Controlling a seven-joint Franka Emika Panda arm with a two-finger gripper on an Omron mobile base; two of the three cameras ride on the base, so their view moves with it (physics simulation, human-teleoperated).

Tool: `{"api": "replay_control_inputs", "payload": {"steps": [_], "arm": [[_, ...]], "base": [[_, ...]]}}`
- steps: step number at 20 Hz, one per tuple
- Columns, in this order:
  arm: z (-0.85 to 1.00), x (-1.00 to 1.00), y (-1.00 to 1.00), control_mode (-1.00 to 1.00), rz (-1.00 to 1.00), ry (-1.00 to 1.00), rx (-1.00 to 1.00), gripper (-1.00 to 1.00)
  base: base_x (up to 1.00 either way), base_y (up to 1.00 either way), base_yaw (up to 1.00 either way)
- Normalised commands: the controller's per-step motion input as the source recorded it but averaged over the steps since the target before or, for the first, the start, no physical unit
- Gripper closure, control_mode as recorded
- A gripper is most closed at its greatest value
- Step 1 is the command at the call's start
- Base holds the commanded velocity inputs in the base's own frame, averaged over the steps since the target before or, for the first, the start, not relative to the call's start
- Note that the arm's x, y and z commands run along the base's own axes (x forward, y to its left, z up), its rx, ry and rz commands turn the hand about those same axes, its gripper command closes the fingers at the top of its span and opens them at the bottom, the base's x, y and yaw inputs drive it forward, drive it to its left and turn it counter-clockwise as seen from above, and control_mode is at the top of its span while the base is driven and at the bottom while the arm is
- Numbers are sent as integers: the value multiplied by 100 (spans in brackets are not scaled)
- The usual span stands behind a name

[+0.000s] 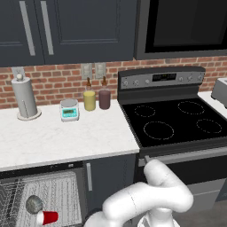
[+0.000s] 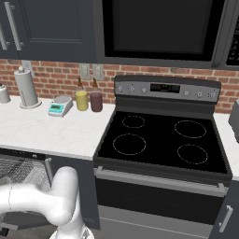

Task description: Pick up the cup and bowl from the counter, place them in the dishwasher, and close the dishwasher door.

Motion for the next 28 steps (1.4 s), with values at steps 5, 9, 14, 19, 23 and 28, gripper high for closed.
{"api": "replay_control_inputs", "payload": {"steps": [5,9,14,19,23,28], "arm": [[-100,83,48,-100,0,0,-7,-100],[-100,83,36,-100,0,-4,-4,-100],[-100,65,27,-100,0,-8,-5,-100],[-100,48,28,-100,-4,-11,-9,-100],[-82,44,52,-100,-11,-15,-11,-100],[-37,46,28,-100,-18,-32,-17,-100]], "base": [[0,0,0],[0,0,0],[0,0,0],[0,0,0],[0,0,0],[0,0,0]]}}
